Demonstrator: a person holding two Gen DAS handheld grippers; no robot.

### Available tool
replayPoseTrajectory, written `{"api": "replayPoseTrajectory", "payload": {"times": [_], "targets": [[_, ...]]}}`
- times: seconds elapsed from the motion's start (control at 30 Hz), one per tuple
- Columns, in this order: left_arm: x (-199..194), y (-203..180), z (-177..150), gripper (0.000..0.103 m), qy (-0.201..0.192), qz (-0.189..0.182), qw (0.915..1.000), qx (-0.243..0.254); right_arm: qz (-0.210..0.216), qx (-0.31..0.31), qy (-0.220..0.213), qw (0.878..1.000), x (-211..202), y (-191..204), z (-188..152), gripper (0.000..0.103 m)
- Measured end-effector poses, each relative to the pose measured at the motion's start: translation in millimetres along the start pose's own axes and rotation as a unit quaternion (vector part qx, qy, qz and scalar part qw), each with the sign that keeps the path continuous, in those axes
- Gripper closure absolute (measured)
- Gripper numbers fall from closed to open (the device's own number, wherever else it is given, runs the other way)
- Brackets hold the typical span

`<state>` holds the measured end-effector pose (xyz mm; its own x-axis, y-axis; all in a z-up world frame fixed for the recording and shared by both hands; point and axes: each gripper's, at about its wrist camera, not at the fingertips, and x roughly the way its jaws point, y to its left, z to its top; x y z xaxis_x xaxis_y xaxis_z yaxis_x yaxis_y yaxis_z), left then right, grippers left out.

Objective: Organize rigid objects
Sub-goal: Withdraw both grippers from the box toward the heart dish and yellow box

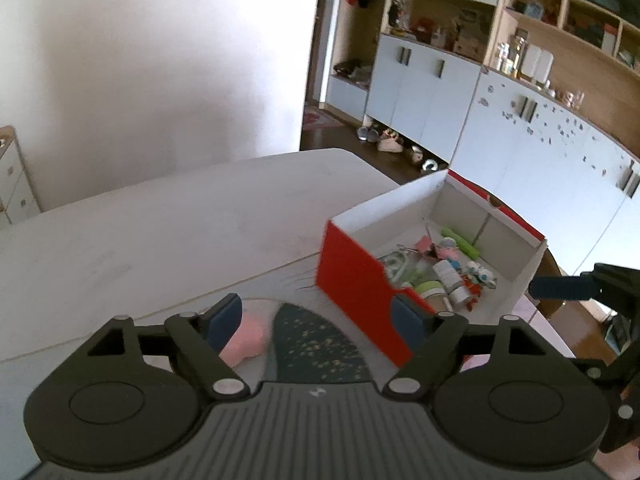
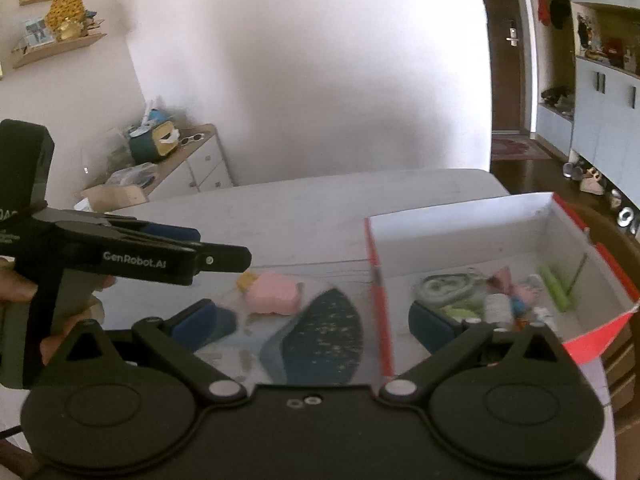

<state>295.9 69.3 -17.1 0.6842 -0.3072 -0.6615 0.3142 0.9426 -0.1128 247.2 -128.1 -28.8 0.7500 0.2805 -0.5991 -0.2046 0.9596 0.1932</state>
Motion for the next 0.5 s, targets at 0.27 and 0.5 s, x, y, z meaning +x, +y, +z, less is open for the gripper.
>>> {"api": "replayPoseTrajectory", "payload": {"times": [0.27, 0.5], "targets": [[-4, 44, -22, 0.02, 0.003, 0.013, 0.9999, -0.001, 0.001, -0.009, 0.015, 1.0, 26, 36, 2, 0.001], [7, 82, -48, 0.02, 0.01, 0.028, 0.9994, -0.016, -0.014, -0.019, 0.034, 0.999, 57, 53, 6, 0.001]]}}
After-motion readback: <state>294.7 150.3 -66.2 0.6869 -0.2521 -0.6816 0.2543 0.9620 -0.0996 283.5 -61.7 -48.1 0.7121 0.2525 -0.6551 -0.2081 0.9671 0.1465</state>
